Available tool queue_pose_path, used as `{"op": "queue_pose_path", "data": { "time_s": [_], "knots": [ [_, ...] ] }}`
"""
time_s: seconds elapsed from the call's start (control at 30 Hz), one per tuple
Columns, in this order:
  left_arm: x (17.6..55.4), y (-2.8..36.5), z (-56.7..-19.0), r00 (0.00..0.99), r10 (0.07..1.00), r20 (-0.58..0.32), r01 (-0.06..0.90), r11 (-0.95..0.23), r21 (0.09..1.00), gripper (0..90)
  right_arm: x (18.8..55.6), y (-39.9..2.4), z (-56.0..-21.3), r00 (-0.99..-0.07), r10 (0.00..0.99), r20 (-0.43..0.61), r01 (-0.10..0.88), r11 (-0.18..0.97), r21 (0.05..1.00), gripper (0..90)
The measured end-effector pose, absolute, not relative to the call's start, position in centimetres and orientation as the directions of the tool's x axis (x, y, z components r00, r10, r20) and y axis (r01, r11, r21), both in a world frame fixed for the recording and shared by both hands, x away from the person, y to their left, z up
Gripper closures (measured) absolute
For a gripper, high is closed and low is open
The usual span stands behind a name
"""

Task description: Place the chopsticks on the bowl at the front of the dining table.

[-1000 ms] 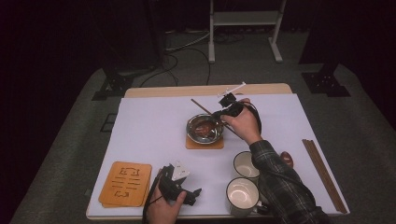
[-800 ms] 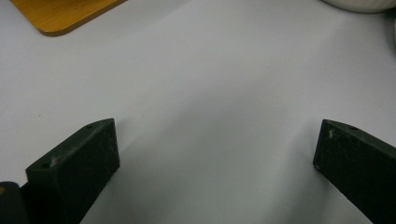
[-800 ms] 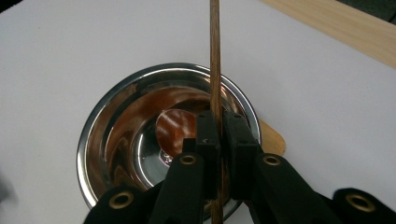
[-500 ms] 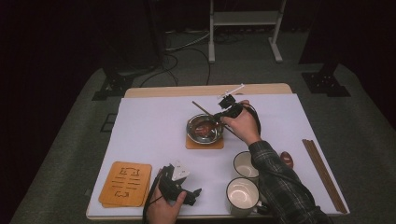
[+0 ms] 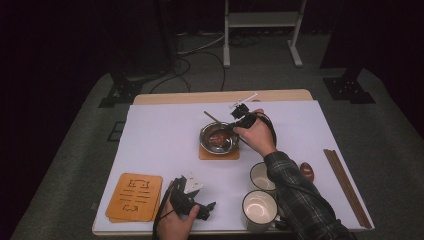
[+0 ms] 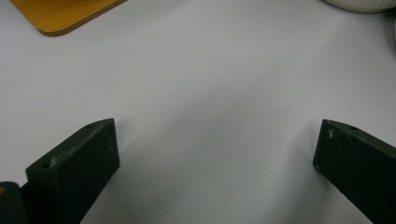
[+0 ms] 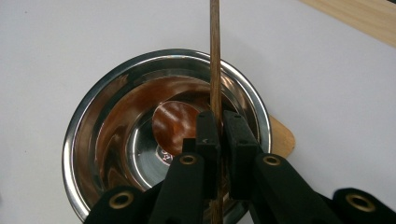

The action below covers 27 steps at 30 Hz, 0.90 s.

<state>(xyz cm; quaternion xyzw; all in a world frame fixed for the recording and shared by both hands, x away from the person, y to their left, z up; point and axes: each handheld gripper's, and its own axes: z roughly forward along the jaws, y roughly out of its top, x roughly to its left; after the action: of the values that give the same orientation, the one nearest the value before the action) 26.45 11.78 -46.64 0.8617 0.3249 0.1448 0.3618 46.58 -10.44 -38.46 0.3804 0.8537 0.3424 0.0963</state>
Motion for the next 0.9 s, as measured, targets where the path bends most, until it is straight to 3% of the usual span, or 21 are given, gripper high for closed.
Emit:
{"op": "queue_pose_path", "data": {
  "time_s": [0.9],
  "knots": [
    [26.4,11.8,-46.6,0.747,0.665,0.015,0.455,-0.527,0.718,0.0,46.4,-9.0,-38.9,-0.718,0.692,0.076,0.566,0.516,0.643,84.7]
  ]
}}
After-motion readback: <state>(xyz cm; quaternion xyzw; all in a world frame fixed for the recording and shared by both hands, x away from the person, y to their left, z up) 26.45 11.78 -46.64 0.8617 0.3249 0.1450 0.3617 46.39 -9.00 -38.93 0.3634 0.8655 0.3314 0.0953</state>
